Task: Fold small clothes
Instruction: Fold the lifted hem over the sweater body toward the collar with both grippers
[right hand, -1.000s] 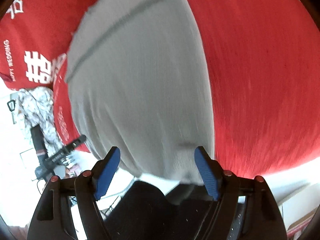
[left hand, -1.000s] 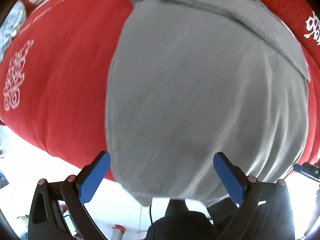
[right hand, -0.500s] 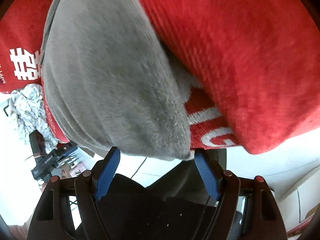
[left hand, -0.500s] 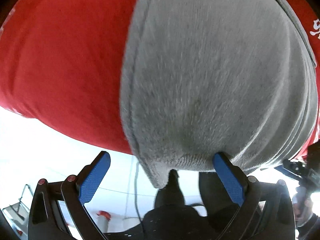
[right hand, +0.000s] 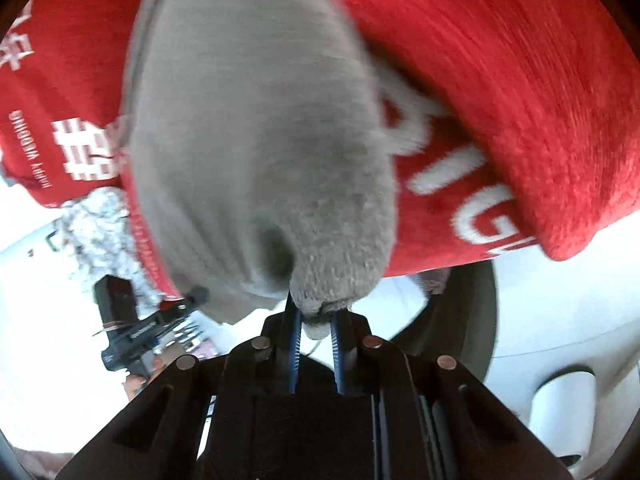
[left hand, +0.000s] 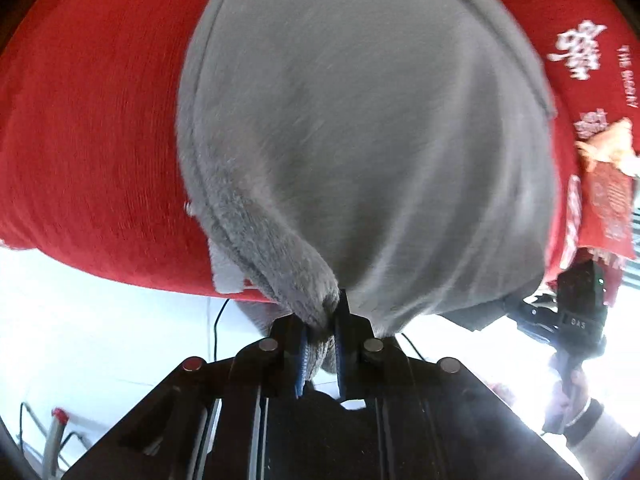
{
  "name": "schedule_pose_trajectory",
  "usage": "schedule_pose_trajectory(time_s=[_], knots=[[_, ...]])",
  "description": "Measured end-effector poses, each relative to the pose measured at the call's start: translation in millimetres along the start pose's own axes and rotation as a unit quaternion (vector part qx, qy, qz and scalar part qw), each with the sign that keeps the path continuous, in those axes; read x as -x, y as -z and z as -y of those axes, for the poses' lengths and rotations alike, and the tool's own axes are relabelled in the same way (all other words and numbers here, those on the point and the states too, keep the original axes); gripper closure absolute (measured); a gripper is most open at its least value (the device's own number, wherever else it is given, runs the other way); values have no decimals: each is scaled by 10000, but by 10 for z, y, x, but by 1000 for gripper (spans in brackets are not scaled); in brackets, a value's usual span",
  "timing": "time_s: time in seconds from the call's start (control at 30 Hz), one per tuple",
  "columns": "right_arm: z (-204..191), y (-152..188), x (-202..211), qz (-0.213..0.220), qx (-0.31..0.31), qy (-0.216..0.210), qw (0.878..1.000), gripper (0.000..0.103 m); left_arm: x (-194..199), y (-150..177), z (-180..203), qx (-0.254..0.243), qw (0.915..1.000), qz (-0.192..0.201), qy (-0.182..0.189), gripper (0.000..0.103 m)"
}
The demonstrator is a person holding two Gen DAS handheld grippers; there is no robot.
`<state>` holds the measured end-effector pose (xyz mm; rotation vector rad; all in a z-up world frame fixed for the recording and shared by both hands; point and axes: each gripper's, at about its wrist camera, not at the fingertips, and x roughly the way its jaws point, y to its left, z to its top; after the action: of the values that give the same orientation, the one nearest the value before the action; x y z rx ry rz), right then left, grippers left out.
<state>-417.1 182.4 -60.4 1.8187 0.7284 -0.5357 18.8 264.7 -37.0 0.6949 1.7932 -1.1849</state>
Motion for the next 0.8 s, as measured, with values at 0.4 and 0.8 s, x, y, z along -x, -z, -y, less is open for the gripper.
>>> schedule_pose_trajectory(time_s=[0.4,0.8], knots=[[-876,-838,733,792,600,-1086,9891,89,755,-1135,309,-248,9921,1179,363,91],[-1365,-1891,747,1079,419,-1226,9857,89,756,-2112,324,94,9874,1562,227,91]])
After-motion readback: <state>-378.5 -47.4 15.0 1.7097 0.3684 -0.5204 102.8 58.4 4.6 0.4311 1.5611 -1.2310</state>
